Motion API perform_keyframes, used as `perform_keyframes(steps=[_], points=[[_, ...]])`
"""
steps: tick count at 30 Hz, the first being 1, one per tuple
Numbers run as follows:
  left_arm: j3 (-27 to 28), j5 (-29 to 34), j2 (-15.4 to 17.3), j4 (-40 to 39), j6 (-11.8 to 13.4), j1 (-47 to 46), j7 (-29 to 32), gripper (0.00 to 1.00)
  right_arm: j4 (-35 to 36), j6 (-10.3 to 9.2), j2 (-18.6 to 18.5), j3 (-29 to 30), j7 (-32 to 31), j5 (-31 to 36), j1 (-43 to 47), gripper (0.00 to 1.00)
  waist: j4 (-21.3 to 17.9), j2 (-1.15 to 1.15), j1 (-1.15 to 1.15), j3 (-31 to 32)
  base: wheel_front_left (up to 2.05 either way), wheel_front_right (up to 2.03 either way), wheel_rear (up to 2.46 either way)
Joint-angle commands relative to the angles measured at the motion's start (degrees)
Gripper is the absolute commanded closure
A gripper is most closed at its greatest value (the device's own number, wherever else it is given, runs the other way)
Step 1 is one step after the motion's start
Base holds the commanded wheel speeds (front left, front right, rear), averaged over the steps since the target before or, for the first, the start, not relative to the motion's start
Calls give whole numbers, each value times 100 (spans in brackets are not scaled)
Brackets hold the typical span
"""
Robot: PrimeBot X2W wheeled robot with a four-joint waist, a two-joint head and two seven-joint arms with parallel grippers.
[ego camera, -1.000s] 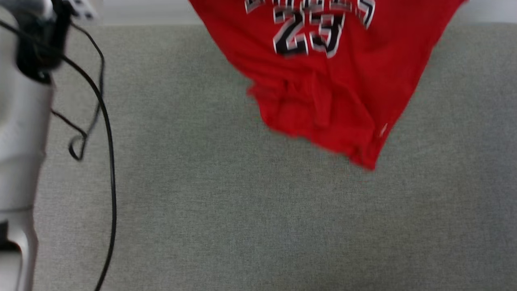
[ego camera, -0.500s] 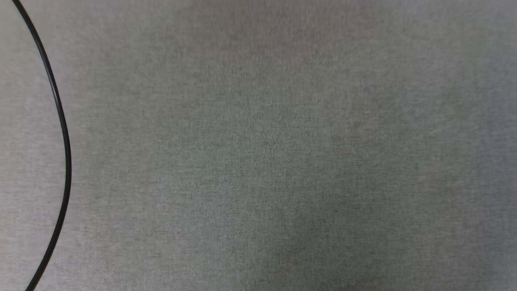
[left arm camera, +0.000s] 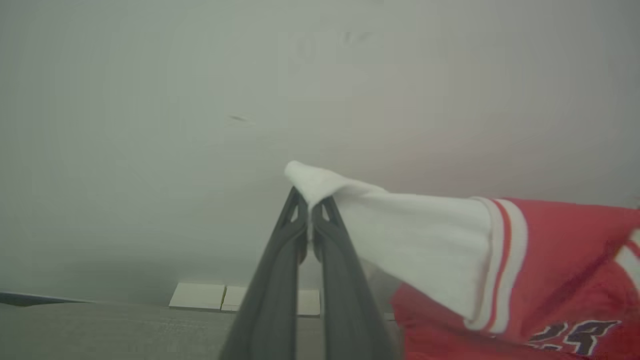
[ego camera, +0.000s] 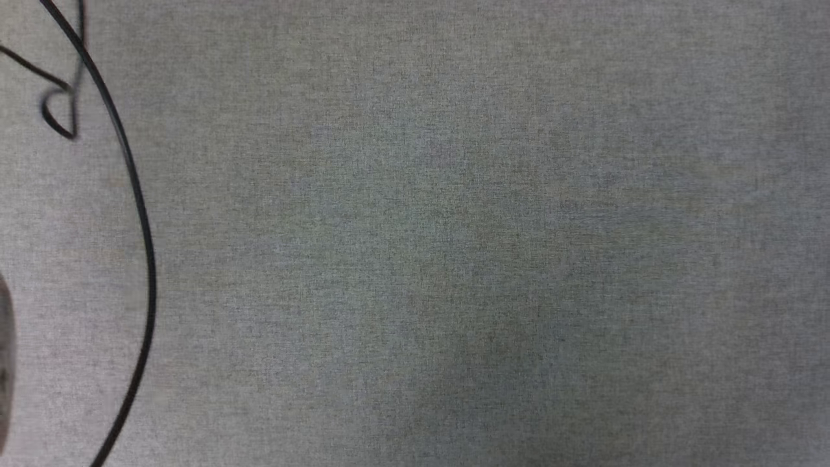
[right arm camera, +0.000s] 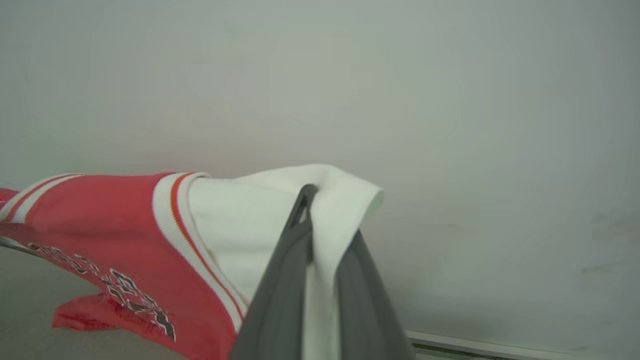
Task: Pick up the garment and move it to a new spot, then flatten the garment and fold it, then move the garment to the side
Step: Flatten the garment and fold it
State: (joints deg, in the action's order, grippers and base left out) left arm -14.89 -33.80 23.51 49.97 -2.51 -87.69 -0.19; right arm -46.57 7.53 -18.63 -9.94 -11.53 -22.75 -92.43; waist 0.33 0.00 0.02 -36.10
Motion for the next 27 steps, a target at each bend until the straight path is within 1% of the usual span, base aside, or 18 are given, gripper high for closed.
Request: perform_keyframes(steps=[1, 5, 8, 12, 15, 16, 21, 24, 27], points=[[26, -83, -22, 102, -73, 170, -46, 100, -64, -8, -20, -111, 78, -118, 183, 100, -16, 0, -2, 23, 0, 0, 0], [75, -298, -124, 369, -256, 677, -157, 100, -128, -8, -51, -421, 239, -462, 680, 100, -36, 0, -2, 170, 0, 0, 0], [114, -472, -162, 488, -355, 1214, -287, 100, -56, -8, -97, -656, 387, -735, 1297, 100, -40, 0, -2, 390, 0, 0, 0], [131, -674, -221, 567, -440, 2194, -555, 100, 128, -8, -165, -854, 639, -1162, 2354, 100, -5, 0, -2, 789, 0, 0, 0], [138, -833, -264, 495, -467, 2900, -700, 100, 322, -8, -233, -985, 872, -1349, 3161, 100, -16, 0, -2, 1135, 0, 0, 0], [148, -872, -231, 459, -476, 3137, -762, 100, 374, -8, -230, -1037, 949, -1383, 3427, 100, -32, 0, -2, 1248, 0, 0, 0], [141, -965, -163, 162, -459, 4209, -950, 100, 631, -8, -155, -1105, 1148, -1678, 4583, 100, -82, 0, -2, 1787, 0, 0, 0], [146, -972, -98, -155, -350, 4817, -1025, 100, 779, -8, -187, -1010, 1223, -1767, 5186, 100, -89, 0, -2, 2070, 0, 0, 0], [155, -975, -49, -543, -186, 5467, -1031, 100, 963, -9, -241, -896, 1243, -1809, 5749, 100, -100, 0, -2, 2324, 0, 0, 0]])
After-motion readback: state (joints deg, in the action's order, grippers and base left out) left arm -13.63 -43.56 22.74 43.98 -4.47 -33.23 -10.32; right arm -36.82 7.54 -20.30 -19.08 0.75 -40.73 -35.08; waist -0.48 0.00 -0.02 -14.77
